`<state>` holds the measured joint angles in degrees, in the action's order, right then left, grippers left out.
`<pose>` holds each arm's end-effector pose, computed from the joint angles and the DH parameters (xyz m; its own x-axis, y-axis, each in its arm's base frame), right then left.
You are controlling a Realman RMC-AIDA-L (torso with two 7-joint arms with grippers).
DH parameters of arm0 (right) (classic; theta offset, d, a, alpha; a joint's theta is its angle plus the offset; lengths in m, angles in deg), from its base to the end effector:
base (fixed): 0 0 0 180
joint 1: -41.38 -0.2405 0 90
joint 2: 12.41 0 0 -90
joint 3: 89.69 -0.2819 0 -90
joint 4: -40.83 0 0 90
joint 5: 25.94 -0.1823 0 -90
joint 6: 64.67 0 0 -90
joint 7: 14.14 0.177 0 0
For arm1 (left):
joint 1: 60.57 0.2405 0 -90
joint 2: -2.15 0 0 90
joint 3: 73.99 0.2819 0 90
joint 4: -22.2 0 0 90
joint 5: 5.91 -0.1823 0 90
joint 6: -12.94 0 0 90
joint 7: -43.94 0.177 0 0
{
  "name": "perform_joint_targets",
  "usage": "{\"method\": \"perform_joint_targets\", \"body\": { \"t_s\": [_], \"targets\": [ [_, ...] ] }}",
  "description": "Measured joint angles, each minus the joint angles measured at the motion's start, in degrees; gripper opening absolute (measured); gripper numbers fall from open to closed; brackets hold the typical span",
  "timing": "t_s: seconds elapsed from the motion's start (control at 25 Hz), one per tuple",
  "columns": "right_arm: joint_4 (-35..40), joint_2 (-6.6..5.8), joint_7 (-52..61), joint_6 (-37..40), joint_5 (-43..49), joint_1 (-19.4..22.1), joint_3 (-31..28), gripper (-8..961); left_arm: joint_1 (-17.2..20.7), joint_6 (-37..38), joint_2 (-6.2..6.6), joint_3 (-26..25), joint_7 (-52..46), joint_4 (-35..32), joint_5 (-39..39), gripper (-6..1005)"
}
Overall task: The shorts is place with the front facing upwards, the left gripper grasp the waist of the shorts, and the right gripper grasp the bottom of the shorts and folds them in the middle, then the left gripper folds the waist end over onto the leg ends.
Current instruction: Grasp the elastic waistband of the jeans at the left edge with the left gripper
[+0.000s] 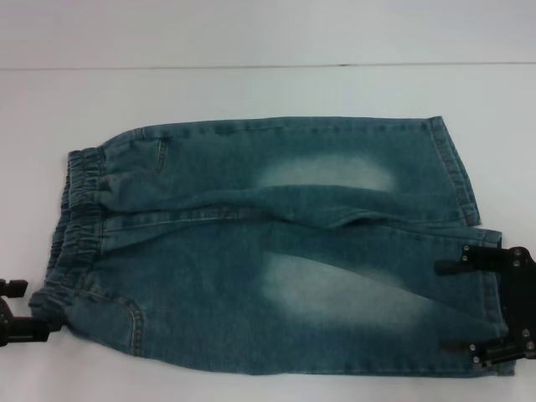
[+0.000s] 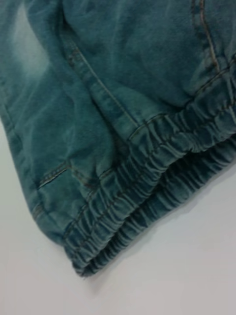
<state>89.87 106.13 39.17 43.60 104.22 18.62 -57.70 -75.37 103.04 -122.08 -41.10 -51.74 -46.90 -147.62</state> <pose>0.2941 0.2557 -0.0144 0.9512 0.0250 -0.3074 -0.0295 -0.9848 -0.1713 -0.3634 0.2589 0.0068 0.7311 0.6607 0.1703 0.6581 -0.6169 -0.4316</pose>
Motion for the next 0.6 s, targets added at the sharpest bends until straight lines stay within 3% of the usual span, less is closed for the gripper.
{"method": "perform_joint_targets", "body": {
  "t_s": [0.32,0.6],
  "targets": [
    [0.0,0.03,0.3,0.0,0.0,-0.4,-0.2,941,-0.1,1.7,0.11,0.3,-0.2,-0.1,0.1,888],
    [0.0,0.03,0.3,0.0,-0.2,-0.3,-0.6,941,-0.6,1.6,0.22,3.6,0.3,1.2,-0.1,850]
  ]
}}
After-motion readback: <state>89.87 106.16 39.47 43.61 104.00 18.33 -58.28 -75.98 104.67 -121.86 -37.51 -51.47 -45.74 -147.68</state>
